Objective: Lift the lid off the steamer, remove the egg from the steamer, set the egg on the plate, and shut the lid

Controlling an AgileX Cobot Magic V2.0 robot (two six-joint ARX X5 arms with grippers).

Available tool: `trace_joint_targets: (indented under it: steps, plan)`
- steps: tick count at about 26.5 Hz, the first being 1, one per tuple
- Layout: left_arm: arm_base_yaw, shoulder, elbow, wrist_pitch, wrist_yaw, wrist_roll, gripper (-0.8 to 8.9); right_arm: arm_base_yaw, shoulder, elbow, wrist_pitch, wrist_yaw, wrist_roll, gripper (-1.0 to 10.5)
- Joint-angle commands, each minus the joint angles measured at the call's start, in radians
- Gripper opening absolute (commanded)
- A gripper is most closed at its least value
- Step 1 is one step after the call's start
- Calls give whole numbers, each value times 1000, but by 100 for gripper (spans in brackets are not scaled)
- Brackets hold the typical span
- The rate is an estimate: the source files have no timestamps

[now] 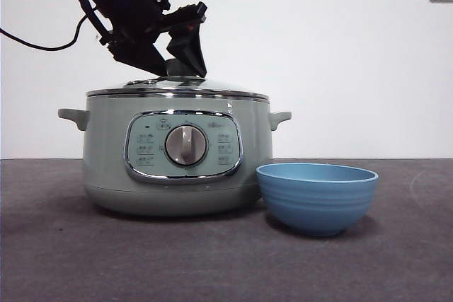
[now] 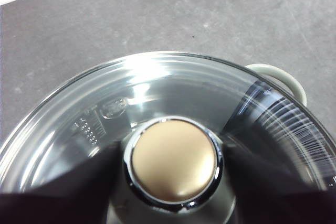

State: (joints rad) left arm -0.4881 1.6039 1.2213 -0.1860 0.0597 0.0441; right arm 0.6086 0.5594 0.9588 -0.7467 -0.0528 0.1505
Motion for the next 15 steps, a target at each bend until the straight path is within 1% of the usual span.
trace_joint_targets:
  steps: [1, 5, 9, 12, 15]
  plan:
    - [-1, -17, -2, -10, -3, 8, 534, 2, -2, -6, -1, -2, 10, 351]
    - [-1, -61, 7, -28, -3, 8, 534, 2, -2, -6, -4, -2, 10, 351]
    - [-1, -118, 50, -119, -2, 8, 534, 2, -2, -6, -6, -2, 10, 351]
    - [-1, -178, 105, -237, 2, 8, 534, 2, -2, -6, -24, -2, 10, 350]
    - [-6, -242, 177, -393, 5, 8, 534, 2, -1, -6, -55, -8, 6, 350]
